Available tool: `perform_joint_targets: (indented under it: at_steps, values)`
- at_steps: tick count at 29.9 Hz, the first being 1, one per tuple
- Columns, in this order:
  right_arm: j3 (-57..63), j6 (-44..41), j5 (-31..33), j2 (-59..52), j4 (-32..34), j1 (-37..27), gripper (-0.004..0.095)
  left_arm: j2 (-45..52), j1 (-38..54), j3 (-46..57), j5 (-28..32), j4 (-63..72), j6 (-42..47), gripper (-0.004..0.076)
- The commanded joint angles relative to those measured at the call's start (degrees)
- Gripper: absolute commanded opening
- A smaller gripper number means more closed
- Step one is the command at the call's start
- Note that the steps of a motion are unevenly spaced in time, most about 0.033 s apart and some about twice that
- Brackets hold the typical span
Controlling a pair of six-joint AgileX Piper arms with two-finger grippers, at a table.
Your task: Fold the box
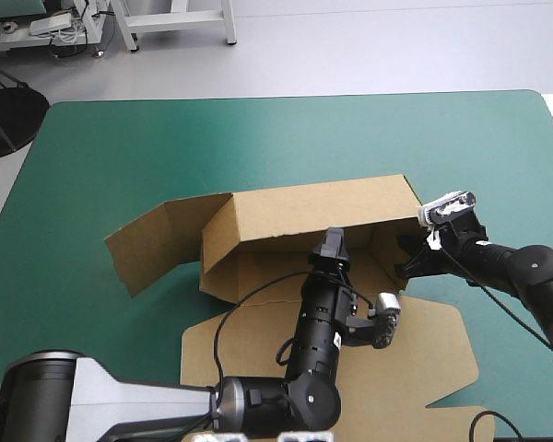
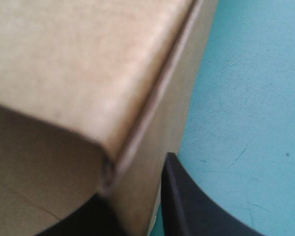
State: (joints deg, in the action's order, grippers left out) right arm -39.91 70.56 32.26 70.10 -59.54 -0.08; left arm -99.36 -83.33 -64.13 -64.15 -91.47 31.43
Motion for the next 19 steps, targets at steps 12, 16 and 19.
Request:
perform_joint_targets:
  at_steps: [12,16,19]
  values:
    - [-1.17,-0.79,2.29,-0.29,-0.45,-0.06,-0.0013,14.17,-6.77,-0.98,-3.78,-2.19,3.73,-0.0003]
    - [-1.17,-0.79,2.16,-0.29,-0.29,-0.06,-0.0012,17.12,-4.86,-0.98,-1.65,-2.19,5.22,-0.0003]
    - [-1.17,-0.91,2.16,-0.29,0.13,-0.06,-0.0012,19.31,-0.06,-0.98,2.05,-2.19,6.02,-0.0003]
